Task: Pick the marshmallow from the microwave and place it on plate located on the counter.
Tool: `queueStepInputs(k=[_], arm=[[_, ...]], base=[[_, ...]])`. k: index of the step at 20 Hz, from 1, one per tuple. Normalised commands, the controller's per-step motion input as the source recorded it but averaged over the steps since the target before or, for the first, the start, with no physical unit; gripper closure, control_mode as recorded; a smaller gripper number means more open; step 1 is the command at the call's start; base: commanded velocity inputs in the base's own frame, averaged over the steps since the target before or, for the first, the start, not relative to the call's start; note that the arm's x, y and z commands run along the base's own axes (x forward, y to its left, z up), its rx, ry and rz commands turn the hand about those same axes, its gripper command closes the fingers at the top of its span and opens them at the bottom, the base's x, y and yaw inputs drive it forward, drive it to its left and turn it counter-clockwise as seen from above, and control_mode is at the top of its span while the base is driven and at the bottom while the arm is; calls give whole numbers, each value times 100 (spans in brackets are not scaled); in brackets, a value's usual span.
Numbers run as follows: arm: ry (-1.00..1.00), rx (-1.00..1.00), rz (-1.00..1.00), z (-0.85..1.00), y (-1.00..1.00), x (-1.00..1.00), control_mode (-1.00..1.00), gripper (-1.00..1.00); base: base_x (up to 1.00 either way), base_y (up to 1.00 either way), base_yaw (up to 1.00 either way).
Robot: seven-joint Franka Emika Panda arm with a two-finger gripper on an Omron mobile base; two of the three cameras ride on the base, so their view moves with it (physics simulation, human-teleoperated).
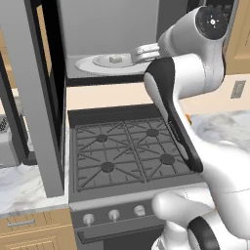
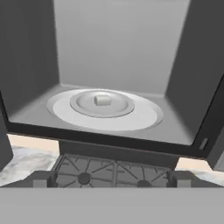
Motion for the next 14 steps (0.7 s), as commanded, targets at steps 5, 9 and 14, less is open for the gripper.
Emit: queueStepInputs(k=[5, 9, 14], arm=[[-1, 7, 17, -4, 54, 56, -100, -100], [1, 2, 16, -13, 52, 93, -100, -100], [10, 0, 5, -8, 6, 87, -100, -100]], base=[[0, 0, 0], [0, 0, 0], [0, 0, 0]])
